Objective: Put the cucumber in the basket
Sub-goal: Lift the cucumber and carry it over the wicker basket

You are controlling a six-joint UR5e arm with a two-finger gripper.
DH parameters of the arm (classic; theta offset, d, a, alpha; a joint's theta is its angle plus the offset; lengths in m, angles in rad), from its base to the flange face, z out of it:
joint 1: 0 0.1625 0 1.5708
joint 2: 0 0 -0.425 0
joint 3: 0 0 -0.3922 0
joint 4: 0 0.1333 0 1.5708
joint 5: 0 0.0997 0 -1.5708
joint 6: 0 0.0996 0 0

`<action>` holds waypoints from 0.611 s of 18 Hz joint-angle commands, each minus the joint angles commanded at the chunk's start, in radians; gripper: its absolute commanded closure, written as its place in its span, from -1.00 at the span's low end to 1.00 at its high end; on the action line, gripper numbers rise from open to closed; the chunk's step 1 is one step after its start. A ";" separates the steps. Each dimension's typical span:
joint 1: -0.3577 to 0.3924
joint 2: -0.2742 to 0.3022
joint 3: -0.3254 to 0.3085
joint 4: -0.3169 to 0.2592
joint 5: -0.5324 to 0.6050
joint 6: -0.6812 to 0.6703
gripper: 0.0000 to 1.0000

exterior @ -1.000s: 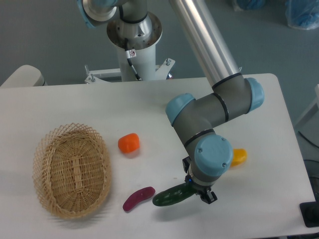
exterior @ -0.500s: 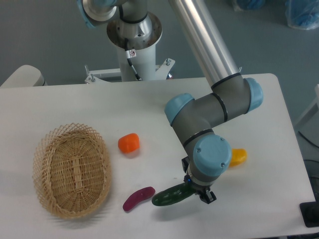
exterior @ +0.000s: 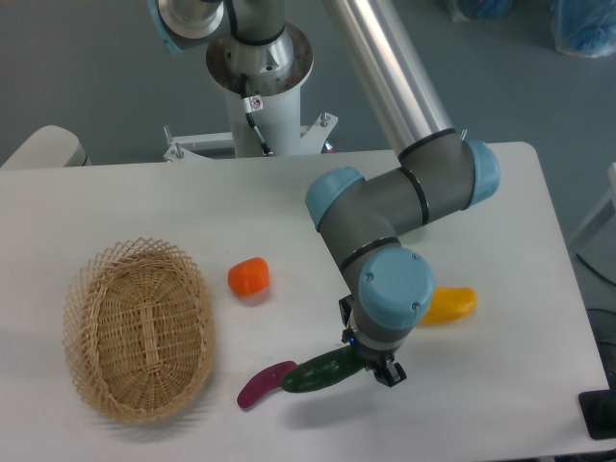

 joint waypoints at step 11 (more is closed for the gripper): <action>-0.047 0.090 -0.087 -0.025 -0.055 -0.095 0.59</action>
